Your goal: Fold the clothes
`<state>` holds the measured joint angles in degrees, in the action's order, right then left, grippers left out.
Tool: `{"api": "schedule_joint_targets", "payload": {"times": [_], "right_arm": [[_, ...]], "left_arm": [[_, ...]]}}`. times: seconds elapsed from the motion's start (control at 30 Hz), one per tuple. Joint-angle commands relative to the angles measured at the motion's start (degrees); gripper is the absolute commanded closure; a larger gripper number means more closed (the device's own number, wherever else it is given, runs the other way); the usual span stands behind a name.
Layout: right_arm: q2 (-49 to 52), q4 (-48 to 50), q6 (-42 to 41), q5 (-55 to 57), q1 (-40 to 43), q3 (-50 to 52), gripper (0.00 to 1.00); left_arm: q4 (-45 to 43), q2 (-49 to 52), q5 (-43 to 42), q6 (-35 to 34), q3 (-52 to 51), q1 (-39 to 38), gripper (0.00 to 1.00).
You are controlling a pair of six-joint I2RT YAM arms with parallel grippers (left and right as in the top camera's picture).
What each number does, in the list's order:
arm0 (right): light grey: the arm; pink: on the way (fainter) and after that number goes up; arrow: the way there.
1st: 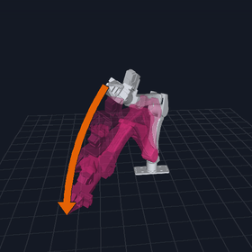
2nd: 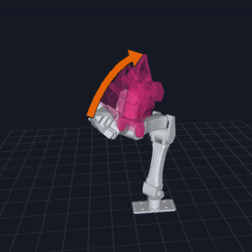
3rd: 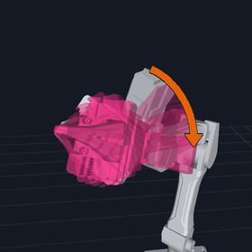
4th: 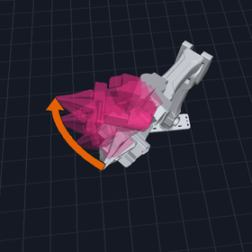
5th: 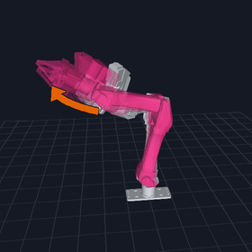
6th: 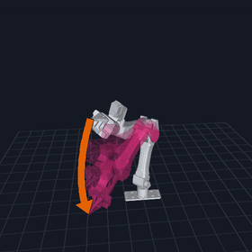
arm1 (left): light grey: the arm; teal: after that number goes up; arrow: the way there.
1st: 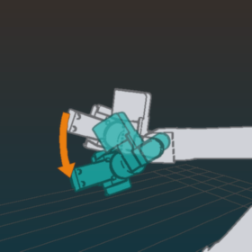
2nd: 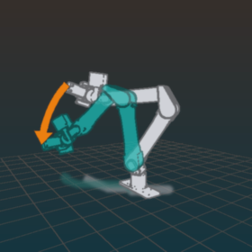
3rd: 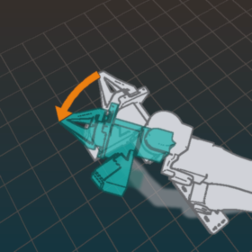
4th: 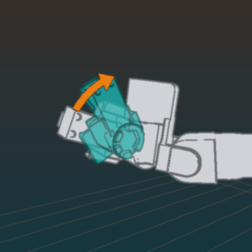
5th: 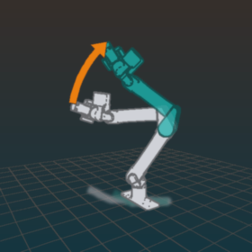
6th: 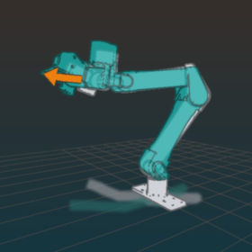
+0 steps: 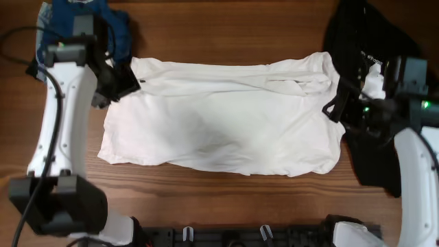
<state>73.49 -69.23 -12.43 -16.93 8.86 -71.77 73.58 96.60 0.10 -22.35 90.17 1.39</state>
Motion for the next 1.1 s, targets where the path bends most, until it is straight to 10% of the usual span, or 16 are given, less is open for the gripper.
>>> {"api": "schedule_joint_targets", "payload": {"times": [0.0, 0.43, 1.07], "right_arm": [[-0.74, 1.79, -1.27, -0.44, -2.25, 3.96, 0.41], [-0.7, 6.64, -4.13, -0.5, -7.1, 13.77, 0.41], [-0.7, 7.61, -3.65, -0.5, -7.1, 14.62, 0.37]], "left_arm": [[-3.52, -6.67, -0.2, -8.41, -11.28, -0.48, 0.34], [-27.19, -10.23, 5.79, -23.56, -40.72, 0.28, 0.46], [-32.52, -3.48, 6.29, -22.86, -47.87, 9.66, 0.62]]}}
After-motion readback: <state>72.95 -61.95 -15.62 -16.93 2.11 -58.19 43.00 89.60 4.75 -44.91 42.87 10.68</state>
